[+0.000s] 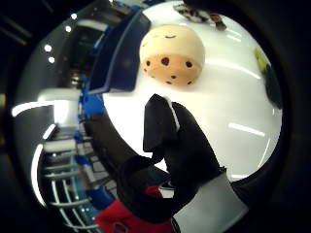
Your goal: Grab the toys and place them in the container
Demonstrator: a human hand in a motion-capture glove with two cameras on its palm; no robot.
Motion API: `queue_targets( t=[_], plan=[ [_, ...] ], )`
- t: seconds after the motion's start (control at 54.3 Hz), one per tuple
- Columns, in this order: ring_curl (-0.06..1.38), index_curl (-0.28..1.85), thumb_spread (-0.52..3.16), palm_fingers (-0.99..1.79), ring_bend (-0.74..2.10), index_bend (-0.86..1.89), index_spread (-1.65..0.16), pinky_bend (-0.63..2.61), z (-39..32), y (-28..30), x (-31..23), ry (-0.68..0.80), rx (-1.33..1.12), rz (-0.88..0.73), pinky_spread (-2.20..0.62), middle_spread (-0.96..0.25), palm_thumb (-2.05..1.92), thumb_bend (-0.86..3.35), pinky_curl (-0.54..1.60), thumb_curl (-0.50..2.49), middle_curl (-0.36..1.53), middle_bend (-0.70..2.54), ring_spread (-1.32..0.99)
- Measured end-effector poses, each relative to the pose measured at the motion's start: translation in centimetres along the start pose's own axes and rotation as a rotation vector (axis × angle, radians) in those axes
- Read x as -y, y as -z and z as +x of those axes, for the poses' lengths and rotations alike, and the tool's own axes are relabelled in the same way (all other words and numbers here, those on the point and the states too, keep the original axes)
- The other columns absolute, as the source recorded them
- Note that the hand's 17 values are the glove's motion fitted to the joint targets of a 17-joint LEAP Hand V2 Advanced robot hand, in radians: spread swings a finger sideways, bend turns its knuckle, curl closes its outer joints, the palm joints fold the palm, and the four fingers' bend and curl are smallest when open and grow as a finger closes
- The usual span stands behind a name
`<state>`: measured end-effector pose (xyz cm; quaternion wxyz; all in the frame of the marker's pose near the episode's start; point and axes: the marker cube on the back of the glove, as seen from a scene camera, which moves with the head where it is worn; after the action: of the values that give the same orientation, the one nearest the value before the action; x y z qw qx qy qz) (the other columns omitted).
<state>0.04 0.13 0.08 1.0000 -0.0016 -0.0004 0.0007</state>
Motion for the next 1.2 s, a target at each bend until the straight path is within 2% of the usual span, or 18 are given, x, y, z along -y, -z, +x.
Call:
queue_targets(
  t=[0.166, 0.387, 0.847, 1.197],
  plan=[
    [0.02, 0.11, 0.95, -0.08, 0.15, 0.17, -0.25, 0.52, 0.6, -0.3, -0.2, -0.004, 0.014, -0.001, 0.0, -0.09, -0.02, -0.01, 0.17, 0.04, 0.1, 0.18, -0.08],
    [0.06, 0.18, 1.23, -0.11, 0.16, 0.17, -0.3, 0.54, 1.7, -0.7, -0.4, -0.012, 0.019, 0.01, 0.01, -0.11, -0.03, -0.02, 0.23, 0.1, 0.17, 0.17, -0.1],
    [0.11, 0.26, 1.25, -0.13, 0.16, 0.16, -0.32, 0.53, 11.7, -1.1, 3.8, -0.18, -0.116, 0.01, 0.01, -0.12, -0.09, -0.06, 0.28, 0.14, 0.24, 0.17, -0.1],
    [0.13, 0.29, 1.13, -0.12, 0.16, 0.17, -0.35, 0.47, 18.2, -2.1, 8.3, -0.32, -0.033, -0.011, 0.03, -0.12, -0.11, -0.08, 0.3, 0.13, 0.27, 0.16, -0.11]
  ],
)
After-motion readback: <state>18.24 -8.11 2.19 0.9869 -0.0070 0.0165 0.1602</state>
